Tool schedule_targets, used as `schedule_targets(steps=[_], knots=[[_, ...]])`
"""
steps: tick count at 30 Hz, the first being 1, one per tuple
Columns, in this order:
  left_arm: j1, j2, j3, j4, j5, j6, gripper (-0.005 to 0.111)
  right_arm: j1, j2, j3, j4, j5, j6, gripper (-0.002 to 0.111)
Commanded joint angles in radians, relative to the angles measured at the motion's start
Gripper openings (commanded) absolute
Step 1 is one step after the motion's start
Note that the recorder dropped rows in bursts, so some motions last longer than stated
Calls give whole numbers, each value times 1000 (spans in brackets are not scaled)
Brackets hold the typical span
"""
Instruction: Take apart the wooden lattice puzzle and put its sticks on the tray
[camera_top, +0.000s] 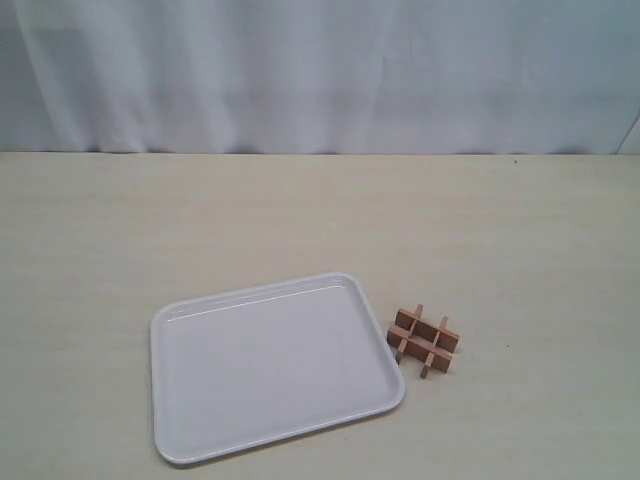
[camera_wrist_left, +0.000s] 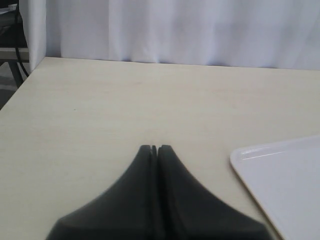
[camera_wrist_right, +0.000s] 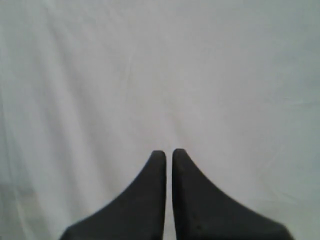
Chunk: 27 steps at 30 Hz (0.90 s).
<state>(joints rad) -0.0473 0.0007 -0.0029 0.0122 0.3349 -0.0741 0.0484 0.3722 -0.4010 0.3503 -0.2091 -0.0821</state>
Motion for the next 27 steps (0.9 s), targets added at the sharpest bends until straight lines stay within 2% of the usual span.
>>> schedule_targets(steps=[1, 4, 8, 12, 20, 24, 27], knots=[[-3, -1, 3, 2, -11, -1, 0, 1, 289, -239, -4, 292, -286, 5], [-3, -1, 3, 2, -11, -1, 0, -1, 493, -373, -7, 498, -402, 5], [-3, -1, 3, 2, -11, -1, 0, -1, 779, -535, -133, 751, -412, 5], [-3, -1, 3, 2, -11, -1, 0, 1, 967, -599, -211, 914, -398, 5], [-3, -1, 3, 2, -11, -1, 0, 5, 1248, -609, -243, 1030, -393, 5], [-3, -1, 3, 2, -11, -1, 0, 75, 1313, -607, -332, 1025, -384, 5], [-3, -1, 3, 2, -11, -1, 0, 106, 1346, -607, -431, 994, -288, 5]])
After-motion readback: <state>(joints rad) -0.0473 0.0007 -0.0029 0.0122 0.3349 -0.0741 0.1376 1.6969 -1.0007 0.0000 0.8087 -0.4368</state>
